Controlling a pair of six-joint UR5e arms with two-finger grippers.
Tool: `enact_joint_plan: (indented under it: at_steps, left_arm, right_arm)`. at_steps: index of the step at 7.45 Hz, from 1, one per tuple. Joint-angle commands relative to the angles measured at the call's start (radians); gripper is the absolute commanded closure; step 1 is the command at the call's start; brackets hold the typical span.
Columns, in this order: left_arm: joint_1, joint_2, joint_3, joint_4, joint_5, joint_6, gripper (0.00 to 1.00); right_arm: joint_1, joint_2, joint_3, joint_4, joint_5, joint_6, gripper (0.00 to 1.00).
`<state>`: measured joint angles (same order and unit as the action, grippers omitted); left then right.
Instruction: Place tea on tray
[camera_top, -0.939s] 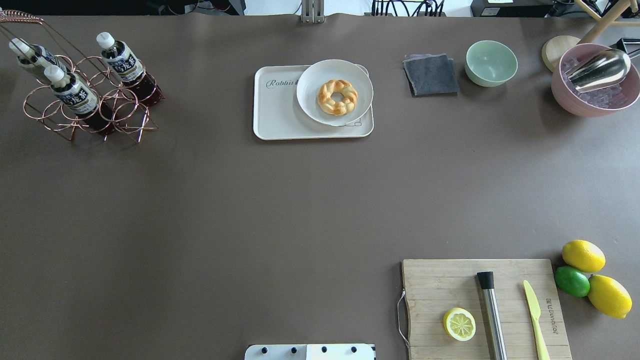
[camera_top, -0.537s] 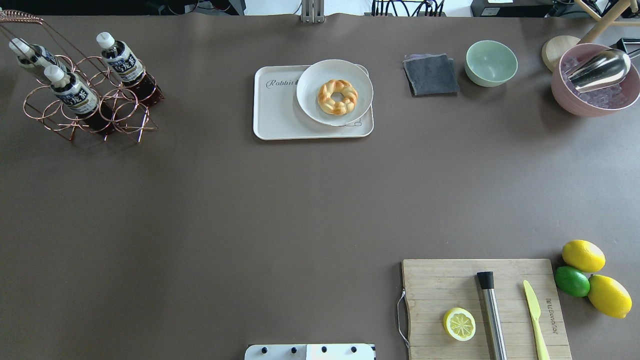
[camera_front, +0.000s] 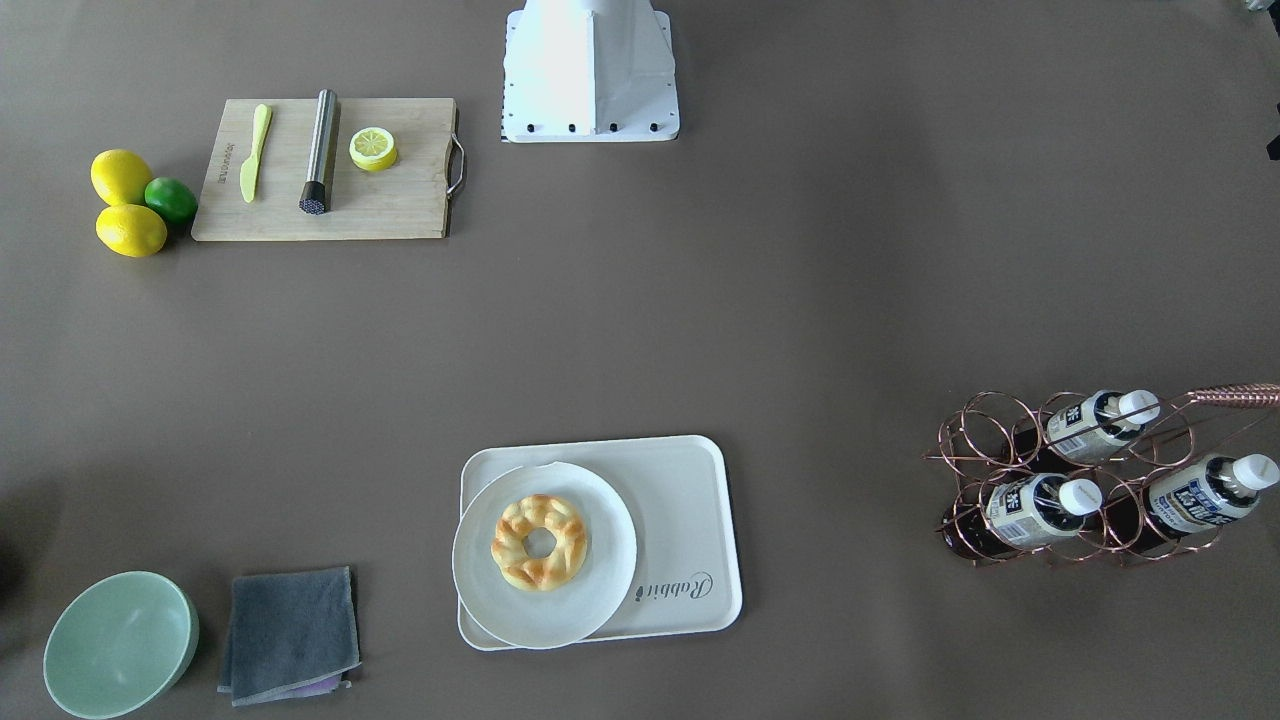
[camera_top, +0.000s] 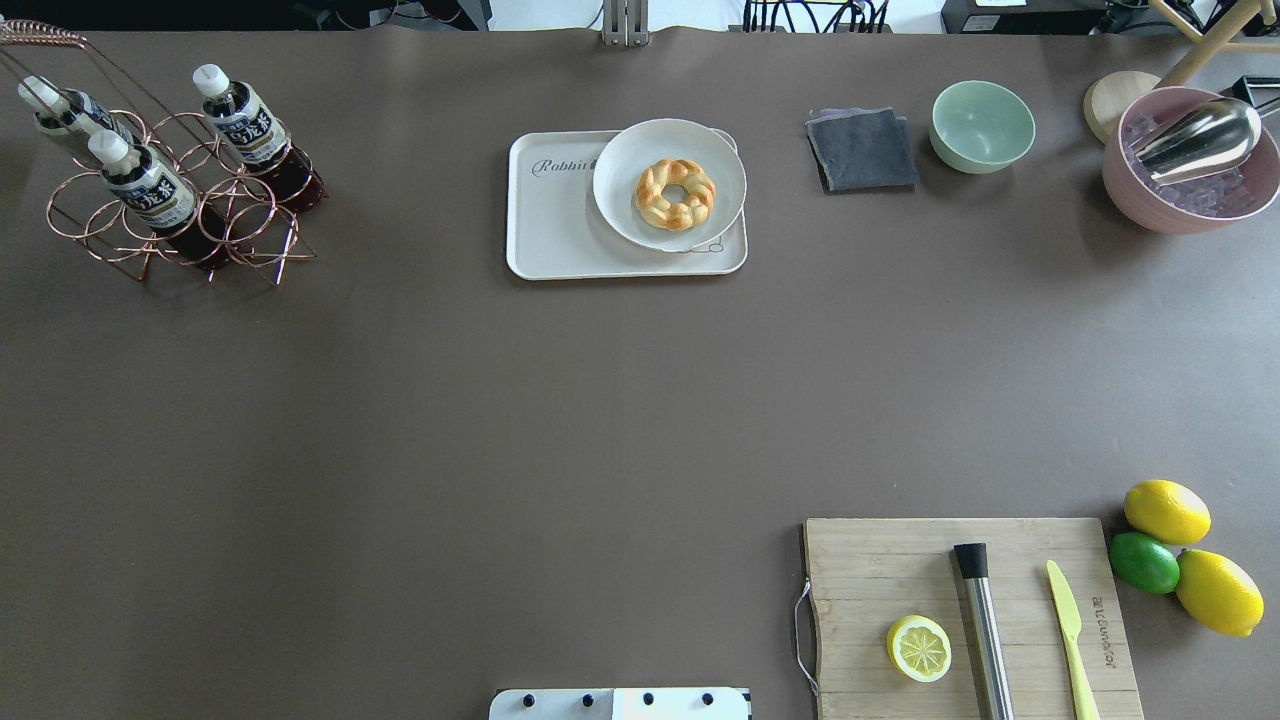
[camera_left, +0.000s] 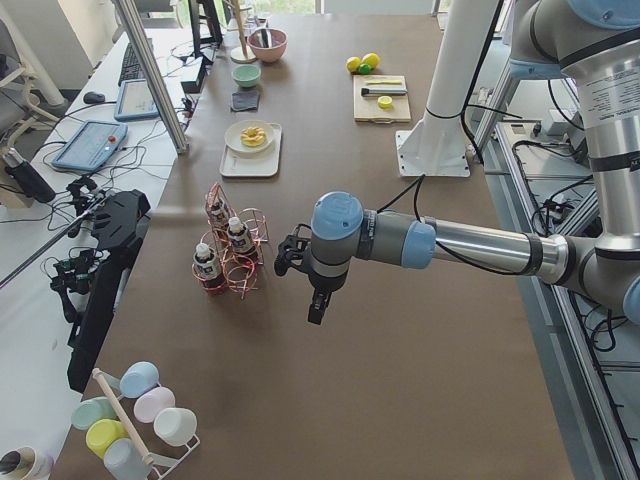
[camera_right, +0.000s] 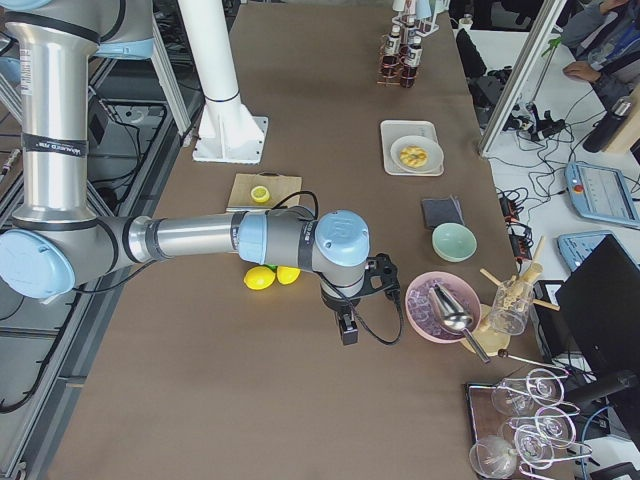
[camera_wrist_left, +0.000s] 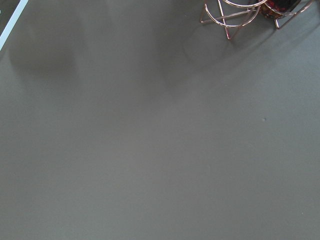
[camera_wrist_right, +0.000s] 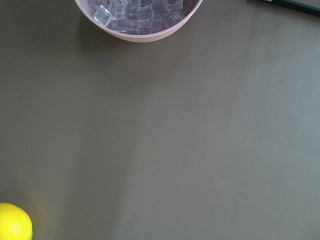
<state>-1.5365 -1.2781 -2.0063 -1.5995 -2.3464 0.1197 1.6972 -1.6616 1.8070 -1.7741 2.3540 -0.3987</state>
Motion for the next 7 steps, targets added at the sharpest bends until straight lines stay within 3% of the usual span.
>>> enact_joint_plan:
  at_steps: [1, 7]
  left_arm:
    - [-0.002, -0.009, -0.003, 0.001, 0.002, 0.0, 0.04]
    - [-0.004, -0.018, -0.026, -0.003, 0.002, -0.003, 0.03]
  right_arm:
    - [-0.004, -0.015, 0.008, 0.001, 0.007, 0.0, 0.0]
    - [-0.004, -0.023, 0.011, 0.024, 0.008, 0.001, 0.0]
